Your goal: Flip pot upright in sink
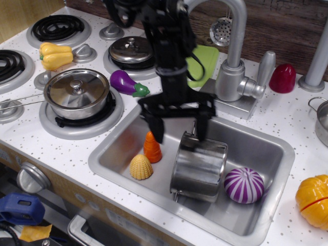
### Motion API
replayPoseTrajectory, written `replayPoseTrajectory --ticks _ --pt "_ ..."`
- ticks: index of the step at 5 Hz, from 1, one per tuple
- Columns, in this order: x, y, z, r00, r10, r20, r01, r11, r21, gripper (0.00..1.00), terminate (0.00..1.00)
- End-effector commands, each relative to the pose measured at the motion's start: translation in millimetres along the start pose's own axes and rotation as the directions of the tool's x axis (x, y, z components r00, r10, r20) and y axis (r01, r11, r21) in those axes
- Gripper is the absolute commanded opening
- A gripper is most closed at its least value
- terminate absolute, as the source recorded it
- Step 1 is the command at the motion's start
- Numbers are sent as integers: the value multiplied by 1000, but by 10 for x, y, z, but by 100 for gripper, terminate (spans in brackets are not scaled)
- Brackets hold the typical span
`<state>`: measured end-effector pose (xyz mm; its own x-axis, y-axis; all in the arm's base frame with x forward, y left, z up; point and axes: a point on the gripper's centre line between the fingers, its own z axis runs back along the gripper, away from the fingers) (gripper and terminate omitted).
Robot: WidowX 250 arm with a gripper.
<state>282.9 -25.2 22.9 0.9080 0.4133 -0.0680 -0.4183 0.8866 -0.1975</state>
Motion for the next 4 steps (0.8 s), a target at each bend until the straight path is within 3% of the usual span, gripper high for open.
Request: replayPoseTrajectory --ticks 1,2,4 --pt "71 10 133 999 34 43 -23 968 -251 100 0" --pt "51 25 66 998 53 40 -33 920 -391 100 0" --pt "64 57 33 999 40 1 -33 843 -537 100 0"
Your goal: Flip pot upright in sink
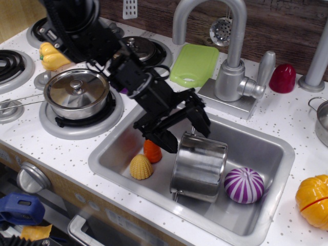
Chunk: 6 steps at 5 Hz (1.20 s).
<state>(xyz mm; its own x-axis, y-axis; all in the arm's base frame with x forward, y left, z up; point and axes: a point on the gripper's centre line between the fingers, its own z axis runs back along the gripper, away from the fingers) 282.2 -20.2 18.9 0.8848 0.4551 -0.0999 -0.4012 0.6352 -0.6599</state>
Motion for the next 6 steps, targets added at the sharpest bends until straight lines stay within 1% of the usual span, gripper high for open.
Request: replayPoseTrajectory --ticks 1,2,3,4,5,6 --pt "29 -51 12 1000 -13 13 14 997 -73 100 0" --pt "-7 -58 -33 1000 2 20 0 992 -123 100 0" --pt "-38 -59 -81 1000 9 7 -8 985 -173 100 0" --pt "-115 -138 -189 999 38 9 -35 979 -201 100 0" --pt "-113 -171 -190 999 45 16 -41 981 -189 0 0" --pt "-95 -156 -163 999 39 7 -37 980 -193 0 0"
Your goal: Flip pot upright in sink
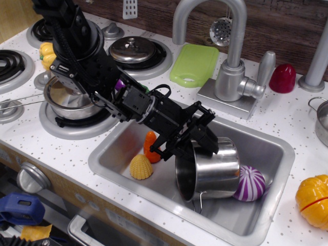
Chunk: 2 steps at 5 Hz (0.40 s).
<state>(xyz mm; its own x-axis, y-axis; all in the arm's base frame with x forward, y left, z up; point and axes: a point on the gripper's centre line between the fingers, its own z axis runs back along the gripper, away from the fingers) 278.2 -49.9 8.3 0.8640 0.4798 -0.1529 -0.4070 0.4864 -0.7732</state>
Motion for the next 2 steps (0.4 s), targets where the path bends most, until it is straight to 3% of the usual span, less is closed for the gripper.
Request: replayPoseTrajectory --ticks 1,2 --pt "65 -71 88 1000 -22 22 23 1000 -20 0 0" --pt "132 -113 240 999 -41 -15 42 997 70 0 0"
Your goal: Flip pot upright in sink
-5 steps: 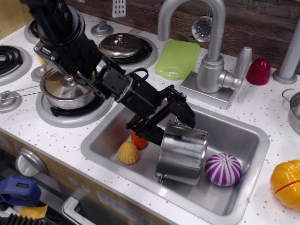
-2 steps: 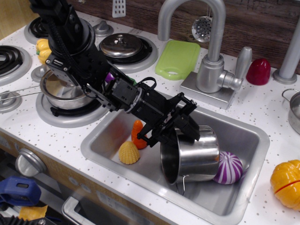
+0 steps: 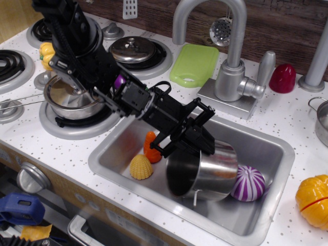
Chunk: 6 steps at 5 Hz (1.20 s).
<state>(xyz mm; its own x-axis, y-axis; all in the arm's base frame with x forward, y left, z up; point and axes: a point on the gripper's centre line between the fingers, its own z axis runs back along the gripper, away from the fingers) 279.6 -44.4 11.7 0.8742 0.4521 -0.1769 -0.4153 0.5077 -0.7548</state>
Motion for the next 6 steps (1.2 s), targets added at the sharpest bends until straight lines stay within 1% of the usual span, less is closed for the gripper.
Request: replayPoseTrajectory --ticks 1,2,3,4,5,6 --pt "88 -170 213 998 -49 40 41 982 185 0 0" --pt "37 -211 99 991 -54 126 11 947 320 0 0" --pt "-10 -217 -34 965 -128 229 -9 856 516 0 0" --pt "-25 -139 -131 946 -138 295 -58 821 568 100 0" --pt "-20 -125 -125 952 -101 289 -74 841 536 100 0" --pt "-25 -82 -119 956 -115 271 -49 845 532 100 0"
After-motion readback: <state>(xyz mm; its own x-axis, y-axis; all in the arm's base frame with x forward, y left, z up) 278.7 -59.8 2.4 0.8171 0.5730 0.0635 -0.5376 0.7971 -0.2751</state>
